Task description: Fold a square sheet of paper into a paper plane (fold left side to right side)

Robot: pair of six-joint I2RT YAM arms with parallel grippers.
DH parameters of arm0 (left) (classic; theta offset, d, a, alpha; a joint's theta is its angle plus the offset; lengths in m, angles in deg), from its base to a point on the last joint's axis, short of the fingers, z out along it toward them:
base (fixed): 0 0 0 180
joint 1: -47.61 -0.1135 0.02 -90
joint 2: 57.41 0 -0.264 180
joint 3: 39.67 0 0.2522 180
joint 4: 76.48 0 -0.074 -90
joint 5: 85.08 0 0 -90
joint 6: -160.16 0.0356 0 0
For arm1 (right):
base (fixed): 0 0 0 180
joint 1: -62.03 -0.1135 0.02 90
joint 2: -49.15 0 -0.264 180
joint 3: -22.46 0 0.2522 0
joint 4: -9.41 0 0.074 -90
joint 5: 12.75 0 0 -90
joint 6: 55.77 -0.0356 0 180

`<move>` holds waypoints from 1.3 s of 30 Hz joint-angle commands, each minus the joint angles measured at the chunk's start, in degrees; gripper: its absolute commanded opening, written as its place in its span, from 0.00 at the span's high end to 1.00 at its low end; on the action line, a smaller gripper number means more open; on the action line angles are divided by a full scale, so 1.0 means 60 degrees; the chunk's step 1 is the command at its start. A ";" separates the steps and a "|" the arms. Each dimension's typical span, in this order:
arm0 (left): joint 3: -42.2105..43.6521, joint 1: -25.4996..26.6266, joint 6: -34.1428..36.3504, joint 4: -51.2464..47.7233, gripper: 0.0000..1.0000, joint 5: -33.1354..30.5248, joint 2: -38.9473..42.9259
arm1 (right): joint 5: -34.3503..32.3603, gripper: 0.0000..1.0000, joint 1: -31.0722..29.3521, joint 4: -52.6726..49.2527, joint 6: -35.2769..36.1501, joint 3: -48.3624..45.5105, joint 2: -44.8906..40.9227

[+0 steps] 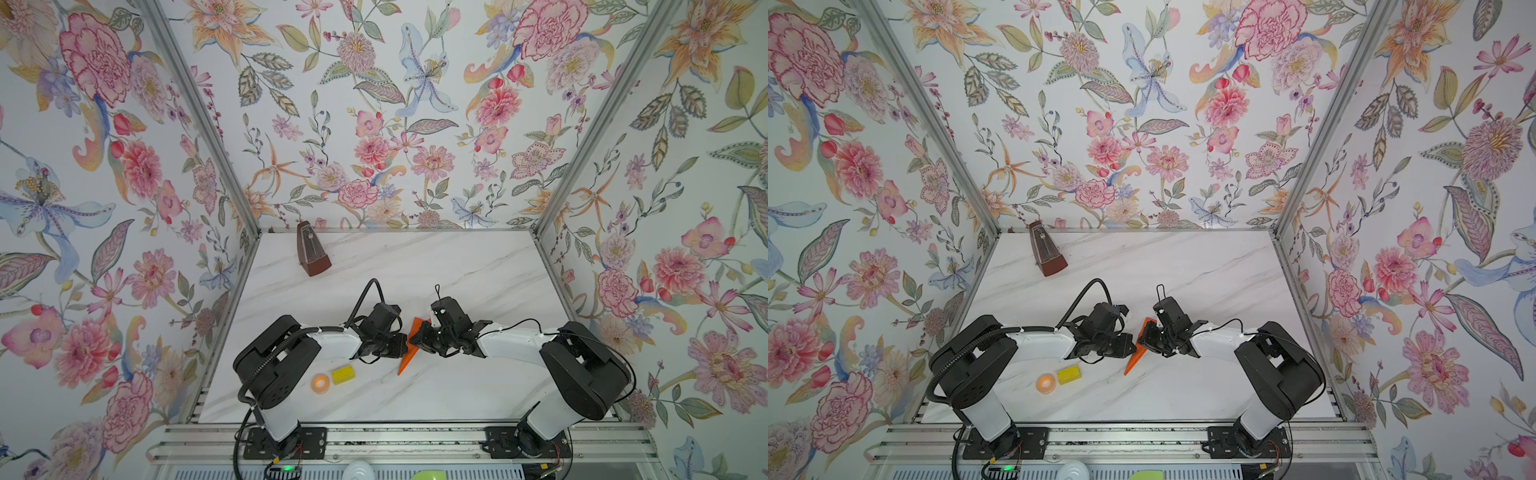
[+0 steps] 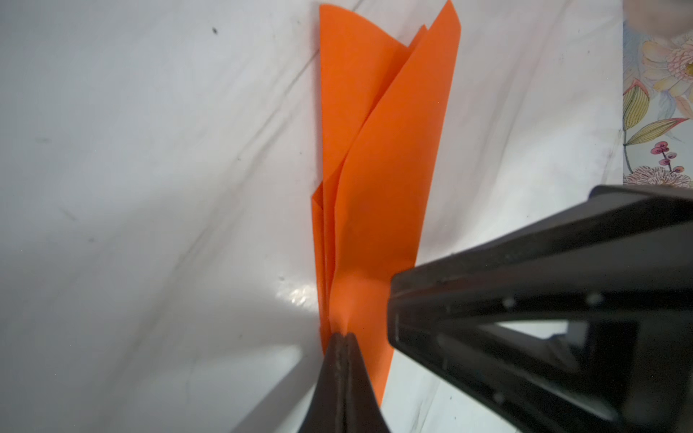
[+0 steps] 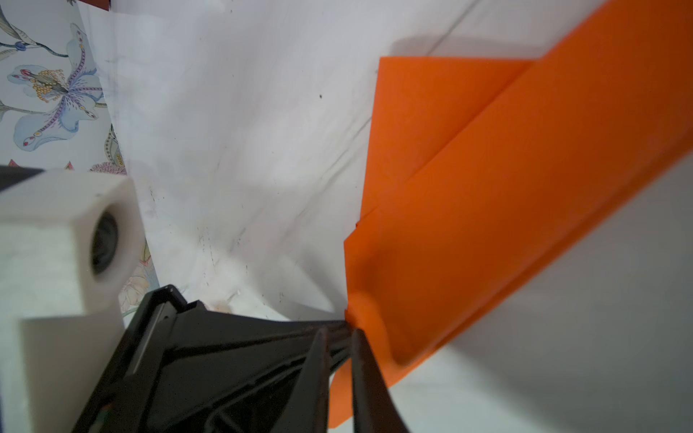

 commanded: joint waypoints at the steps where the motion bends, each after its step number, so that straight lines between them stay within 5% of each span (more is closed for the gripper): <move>1: 0.0275 -0.0064 0.0275 -0.1532 1.00 -0.0841 -0.0631 | 0.0074 0.93 -0.0059 -0.0520 0.0339 0.0247 0.0081; 18: 0.0172 -0.0064 0.0347 -0.1667 1.00 -0.0815 -0.0744 | -0.0434 1.00 -0.0097 -0.1428 0.1050 0.0205 0.1221; 39: -0.0977 -0.0197 0.1383 -0.3093 1.00 -0.1520 -0.0591 | -0.0318 1.00 -0.0986 -0.1644 0.0270 -0.0222 0.0458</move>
